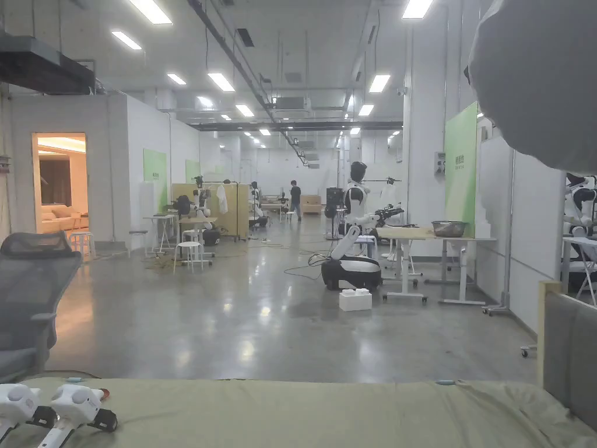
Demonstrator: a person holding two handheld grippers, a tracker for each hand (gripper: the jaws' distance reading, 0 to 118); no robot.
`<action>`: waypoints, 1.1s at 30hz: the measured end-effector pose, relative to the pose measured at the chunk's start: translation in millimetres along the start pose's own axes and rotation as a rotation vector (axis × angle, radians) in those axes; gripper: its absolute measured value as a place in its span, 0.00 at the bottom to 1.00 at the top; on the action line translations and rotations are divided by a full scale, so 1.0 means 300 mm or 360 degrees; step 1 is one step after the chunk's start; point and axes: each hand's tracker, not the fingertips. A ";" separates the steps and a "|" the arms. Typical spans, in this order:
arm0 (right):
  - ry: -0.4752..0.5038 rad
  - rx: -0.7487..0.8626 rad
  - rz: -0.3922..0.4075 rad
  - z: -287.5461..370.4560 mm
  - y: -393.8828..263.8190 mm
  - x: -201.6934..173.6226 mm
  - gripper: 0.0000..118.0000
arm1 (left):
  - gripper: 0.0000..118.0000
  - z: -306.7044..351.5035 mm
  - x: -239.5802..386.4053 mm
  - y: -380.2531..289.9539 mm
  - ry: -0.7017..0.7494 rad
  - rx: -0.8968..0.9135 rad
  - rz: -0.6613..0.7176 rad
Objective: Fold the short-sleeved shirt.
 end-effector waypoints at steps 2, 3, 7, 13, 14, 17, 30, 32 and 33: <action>-0.0007 -0.0005 0.0008 -0.002 0.000 -0.001 0.86 | 0.77 -0.007 0.016 -0.004 0.0026 -0.0007 -0.0059; -0.0006 0.0000 0.0008 0.002 0.002 -0.003 0.86 | 0.83 -0.011 0.022 -0.005 0.0040 -0.0006 -0.0076; -0.0015 -0.0002 -0.0039 0.007 0.009 0.000 0.95 | 1.00 -0.016 0.029 0.001 -0.0017 -0.0023 -0.0035; 0.0002 0.0014 -0.0053 0.009 0.004 0.009 1.00 | 1.00 -0.012 0.048 -0.001 0.0009 -0.0005 -0.0096; 0.0007 0.0008 -0.0060 0.008 0.003 0.009 1.00 | 1.00 -0.013 0.051 -0.001 0.0018 -0.0005 -0.0103; 0.0030 -0.0012 -0.0070 0.005 -0.001 0.009 1.00 | 1.00 -0.022 0.050 0.003 0.0036 -0.0021 -0.0071; 0.0011 -0.0044 -0.0078 -0.011 -0.004 0.018 1.00 | 1.00 -0.035 0.048 -0.001 0.0063 -0.0087 -0.0050; 0.0012 -0.0051 -0.0089 -0.010 -0.005 0.023 1.00 | 1.00 -0.038 0.050 -0.003 0.0059 -0.0091 -0.0041; 0.0011 -0.0051 -0.0092 -0.011 -0.006 0.025 1.00 | 1.00 -0.039 0.051 -0.005 0.0062 -0.0093 -0.0031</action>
